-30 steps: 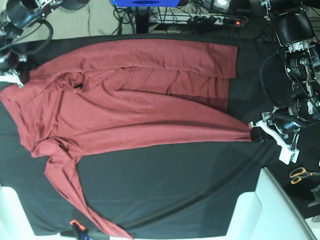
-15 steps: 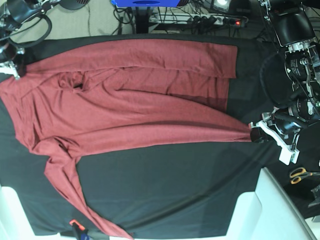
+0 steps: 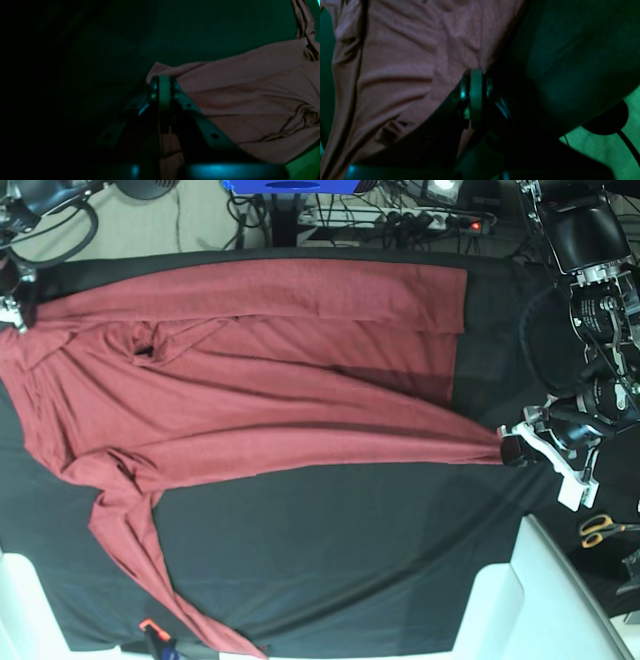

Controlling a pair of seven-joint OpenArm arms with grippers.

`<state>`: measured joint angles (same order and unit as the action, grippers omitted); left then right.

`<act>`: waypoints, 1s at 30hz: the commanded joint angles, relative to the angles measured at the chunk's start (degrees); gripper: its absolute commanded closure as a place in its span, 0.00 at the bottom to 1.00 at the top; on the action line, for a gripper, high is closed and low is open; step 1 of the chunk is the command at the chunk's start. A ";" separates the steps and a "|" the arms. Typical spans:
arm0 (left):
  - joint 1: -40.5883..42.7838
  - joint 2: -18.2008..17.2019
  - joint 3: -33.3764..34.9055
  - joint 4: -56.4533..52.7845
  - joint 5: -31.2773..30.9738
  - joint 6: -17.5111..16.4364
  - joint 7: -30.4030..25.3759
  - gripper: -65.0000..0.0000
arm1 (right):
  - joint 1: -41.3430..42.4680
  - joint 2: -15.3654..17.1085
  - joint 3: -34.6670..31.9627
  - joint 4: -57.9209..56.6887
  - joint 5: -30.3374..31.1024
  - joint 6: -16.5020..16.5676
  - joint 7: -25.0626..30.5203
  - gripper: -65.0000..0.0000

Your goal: Fold the T-shirt properly

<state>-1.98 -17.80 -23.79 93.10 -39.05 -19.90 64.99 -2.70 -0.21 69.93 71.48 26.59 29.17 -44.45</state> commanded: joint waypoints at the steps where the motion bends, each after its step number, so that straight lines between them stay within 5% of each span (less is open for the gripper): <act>1: -0.79 -0.97 -0.16 0.92 -0.56 -0.45 -1.12 1.00 | 0.28 0.52 0.27 1.26 0.71 0.33 0.80 1.00; 19: -1.05 -0.97 -0.25 0.92 -0.56 -0.45 -1.12 1.00 | 0.37 -0.89 0.35 1.09 0.71 -2.57 -3.07 0.98; 22: -1.05 -0.97 -0.25 0.92 -0.56 -0.45 -1.12 1.00 | 0.28 -0.89 0.35 1.26 0.44 -2.57 -2.10 0.86; 27: -1.05 -0.97 -0.25 0.92 -0.56 -0.45 -1.12 1.00 | -1.12 -0.89 0.35 1.70 0.71 -2.66 -1.31 0.49; 30: -1.14 -0.97 -0.25 0.92 -0.56 -0.45 -1.12 1.00 | -1.48 -0.89 2.20 1.70 0.80 -2.57 -1.14 0.47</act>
<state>-2.07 -17.80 -23.79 93.10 -39.03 -19.90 64.99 -4.23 -1.93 71.92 72.05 26.98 26.57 -46.22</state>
